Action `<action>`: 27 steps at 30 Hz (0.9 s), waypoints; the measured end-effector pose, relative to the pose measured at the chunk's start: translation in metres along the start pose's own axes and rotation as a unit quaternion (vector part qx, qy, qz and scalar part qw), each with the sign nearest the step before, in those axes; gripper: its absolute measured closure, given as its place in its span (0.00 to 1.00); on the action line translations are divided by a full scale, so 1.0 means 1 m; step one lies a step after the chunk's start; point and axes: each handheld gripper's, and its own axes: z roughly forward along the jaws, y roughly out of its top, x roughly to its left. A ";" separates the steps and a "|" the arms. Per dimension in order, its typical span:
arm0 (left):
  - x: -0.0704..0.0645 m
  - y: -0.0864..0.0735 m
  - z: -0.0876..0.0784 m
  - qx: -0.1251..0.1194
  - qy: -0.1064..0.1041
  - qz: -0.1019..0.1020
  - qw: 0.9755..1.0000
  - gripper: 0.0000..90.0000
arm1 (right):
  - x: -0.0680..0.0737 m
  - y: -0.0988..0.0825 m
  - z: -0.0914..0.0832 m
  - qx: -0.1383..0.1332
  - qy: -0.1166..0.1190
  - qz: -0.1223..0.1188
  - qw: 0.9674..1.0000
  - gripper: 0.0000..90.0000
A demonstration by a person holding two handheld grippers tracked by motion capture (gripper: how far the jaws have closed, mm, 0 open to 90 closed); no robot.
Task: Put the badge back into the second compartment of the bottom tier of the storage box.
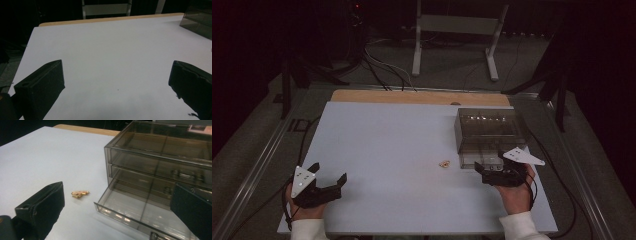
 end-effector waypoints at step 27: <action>0.001 0.000 0.001 0.003 -0.002 0.001 1.000 0.01 | 0.044 0.016 0.064 0.063 0.057 -0.029 0.996 0.05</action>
